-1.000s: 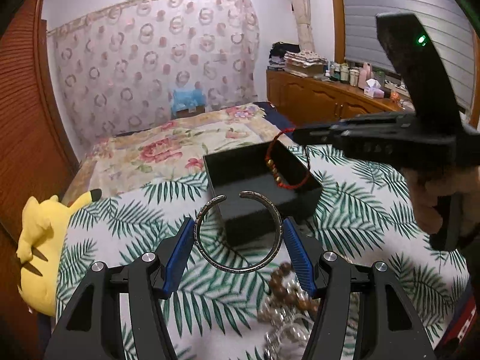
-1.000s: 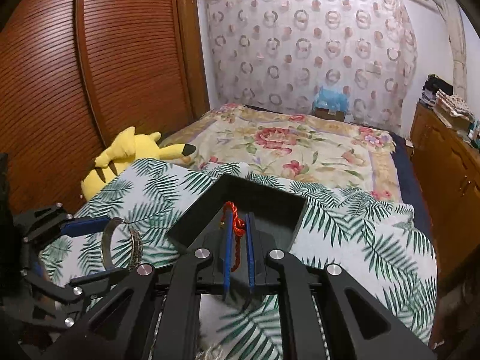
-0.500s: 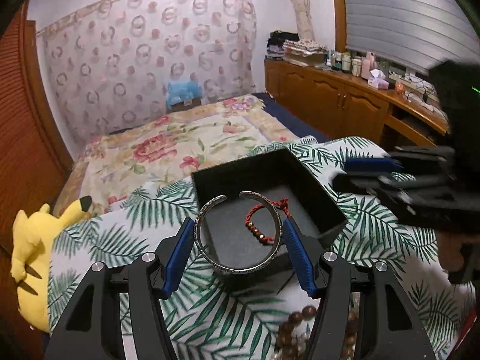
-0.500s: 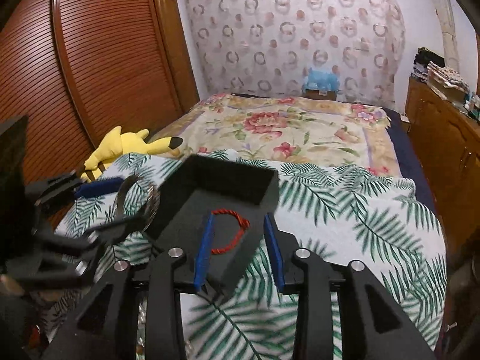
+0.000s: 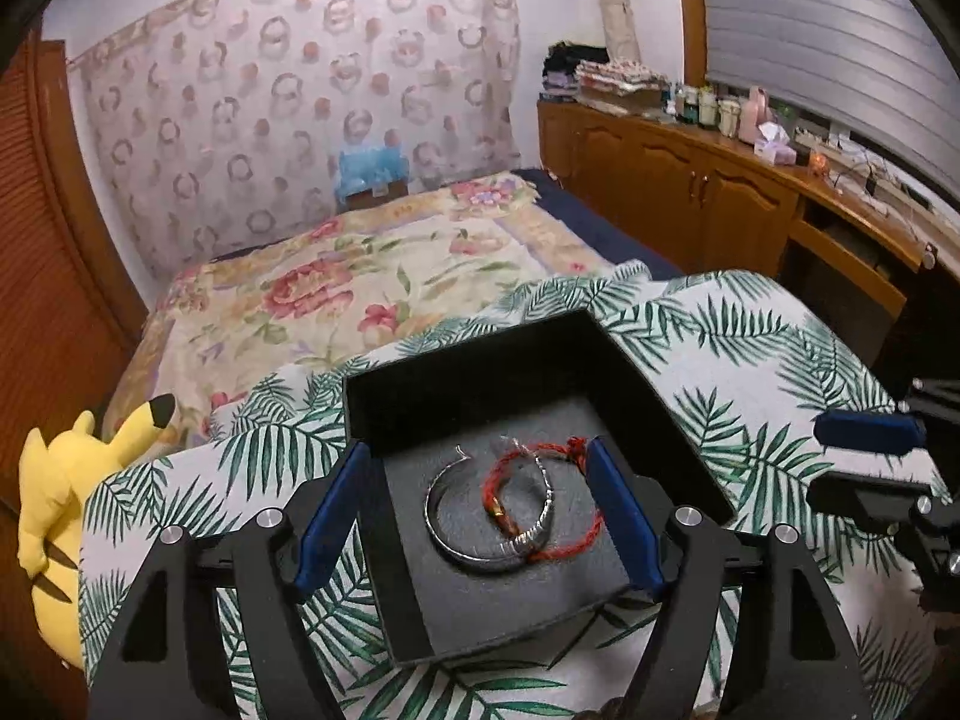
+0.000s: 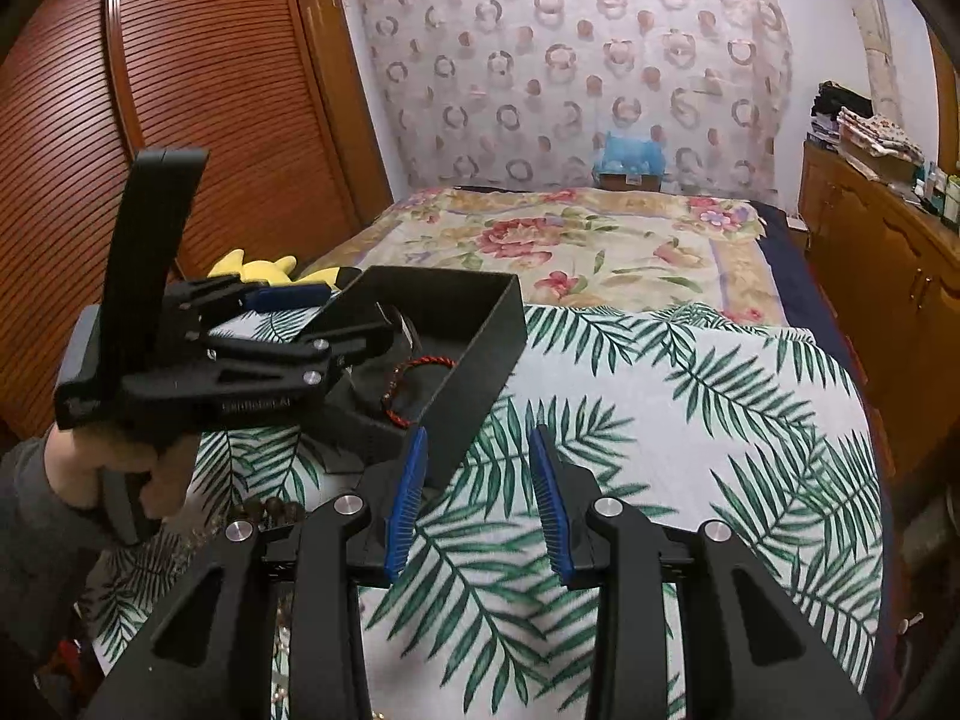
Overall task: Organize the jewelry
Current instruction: 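Withdraw both tools from the box back toward the jewelry pile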
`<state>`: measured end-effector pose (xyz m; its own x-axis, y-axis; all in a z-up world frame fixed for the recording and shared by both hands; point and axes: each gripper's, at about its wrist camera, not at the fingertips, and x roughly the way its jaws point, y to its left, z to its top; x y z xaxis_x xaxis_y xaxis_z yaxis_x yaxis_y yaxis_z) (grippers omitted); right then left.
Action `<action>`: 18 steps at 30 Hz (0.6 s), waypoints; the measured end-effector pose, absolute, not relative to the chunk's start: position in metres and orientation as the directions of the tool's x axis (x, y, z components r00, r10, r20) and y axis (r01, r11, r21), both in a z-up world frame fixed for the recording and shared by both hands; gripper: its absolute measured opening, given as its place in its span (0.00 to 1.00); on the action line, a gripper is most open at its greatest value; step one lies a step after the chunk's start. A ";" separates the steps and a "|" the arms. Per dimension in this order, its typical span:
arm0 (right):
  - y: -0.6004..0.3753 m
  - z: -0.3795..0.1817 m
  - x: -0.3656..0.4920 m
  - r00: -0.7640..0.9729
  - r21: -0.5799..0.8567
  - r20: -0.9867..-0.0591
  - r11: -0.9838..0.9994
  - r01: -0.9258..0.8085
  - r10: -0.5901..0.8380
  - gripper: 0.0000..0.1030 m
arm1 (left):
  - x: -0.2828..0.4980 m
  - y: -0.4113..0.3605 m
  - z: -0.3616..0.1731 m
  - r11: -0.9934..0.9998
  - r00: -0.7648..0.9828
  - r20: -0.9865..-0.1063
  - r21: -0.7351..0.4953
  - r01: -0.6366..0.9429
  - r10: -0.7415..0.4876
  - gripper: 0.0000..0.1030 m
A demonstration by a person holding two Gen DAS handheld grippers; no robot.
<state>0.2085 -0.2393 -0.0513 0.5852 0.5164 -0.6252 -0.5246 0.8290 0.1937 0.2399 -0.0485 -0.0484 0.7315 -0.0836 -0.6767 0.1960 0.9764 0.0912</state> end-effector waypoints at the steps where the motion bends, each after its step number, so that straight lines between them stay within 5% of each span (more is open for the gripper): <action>1: -0.240 -0.051 0.206 0.588 0.191 -0.624 0.829 -0.525 0.515 0.37 | 0.238 -0.048 -0.047 0.977 0.732 -0.676 0.088 0.196 -0.086 0.69; 18: -0.229 -0.068 0.116 0.598 0.116 -0.638 0.829 -0.548 0.485 0.37 | 0.135 -0.016 -0.044 0.982 0.739 -0.660 0.008 0.187 -0.135 0.69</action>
<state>0.1159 -0.2293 -0.0677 0.5980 0.4845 -0.6385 -0.5476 0.8287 0.1160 0.1345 -0.0157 -0.0438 0.7390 -0.1352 -0.6600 0.1867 0.9824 0.0078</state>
